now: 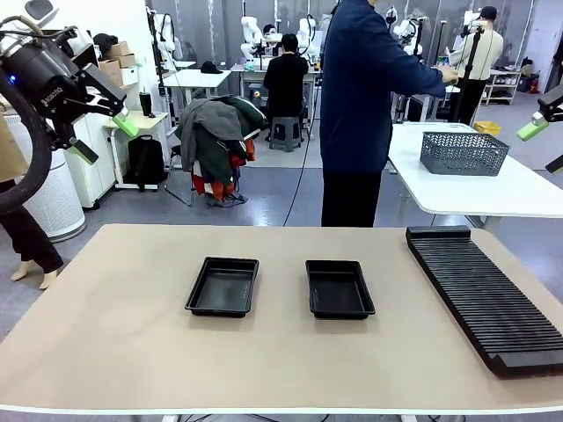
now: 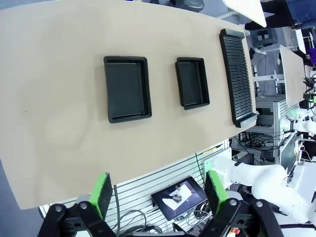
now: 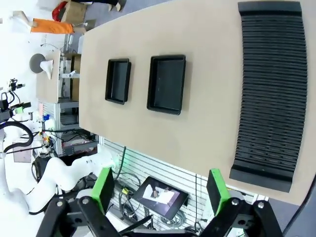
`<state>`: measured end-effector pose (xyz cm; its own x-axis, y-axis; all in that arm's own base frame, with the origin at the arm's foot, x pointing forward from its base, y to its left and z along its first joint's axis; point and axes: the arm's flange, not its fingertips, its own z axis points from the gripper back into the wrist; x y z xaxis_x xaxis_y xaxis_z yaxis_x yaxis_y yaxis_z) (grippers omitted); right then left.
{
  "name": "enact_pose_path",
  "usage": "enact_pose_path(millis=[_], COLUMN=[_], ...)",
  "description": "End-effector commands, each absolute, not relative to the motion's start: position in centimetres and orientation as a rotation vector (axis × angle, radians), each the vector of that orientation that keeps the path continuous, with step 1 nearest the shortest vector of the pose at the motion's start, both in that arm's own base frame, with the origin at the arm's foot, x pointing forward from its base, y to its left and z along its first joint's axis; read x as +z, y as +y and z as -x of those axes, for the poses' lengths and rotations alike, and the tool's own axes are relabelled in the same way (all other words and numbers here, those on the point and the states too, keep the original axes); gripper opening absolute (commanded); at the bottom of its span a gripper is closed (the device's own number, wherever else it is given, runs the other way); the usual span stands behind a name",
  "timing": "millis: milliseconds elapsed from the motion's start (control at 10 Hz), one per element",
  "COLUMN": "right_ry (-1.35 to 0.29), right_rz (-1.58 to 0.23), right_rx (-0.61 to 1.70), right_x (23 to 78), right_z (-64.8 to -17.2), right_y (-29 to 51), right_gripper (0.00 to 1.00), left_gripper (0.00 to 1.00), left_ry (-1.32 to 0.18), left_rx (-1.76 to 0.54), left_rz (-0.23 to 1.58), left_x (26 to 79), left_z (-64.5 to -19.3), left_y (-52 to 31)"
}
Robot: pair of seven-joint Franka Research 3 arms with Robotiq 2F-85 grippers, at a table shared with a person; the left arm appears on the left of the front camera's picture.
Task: Inspect and transfer BCBs to ESD trays.
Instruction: Pick up the Blank PCB from the PCB Rack and place it in the left ESD tray.
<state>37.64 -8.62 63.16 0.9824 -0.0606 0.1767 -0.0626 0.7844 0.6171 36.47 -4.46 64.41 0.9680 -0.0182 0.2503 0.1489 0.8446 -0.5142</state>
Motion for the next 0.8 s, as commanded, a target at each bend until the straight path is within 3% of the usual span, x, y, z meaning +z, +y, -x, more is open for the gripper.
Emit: enact_pose_path(millis=[0, 700], right_ry=[-0.168, -0.174], right_rz=[-0.681, -0.658], right_rx=[0.007, -0.031], right_x=[63.0, 64.2], right_z=[-37.3, -37.6], right_y=[-8.3, -9.5], right_gripper=[1.0, 1.0], left_gripper=[1.0, 1.0], left_ry=[-0.238, -0.21], left_rx=[-0.085, -0.044], left_rz=[0.564, 0.537], left_x=[64.3, 65.0], left_z=[-36.5, -35.1], left_y=[-4.3, -4.6])
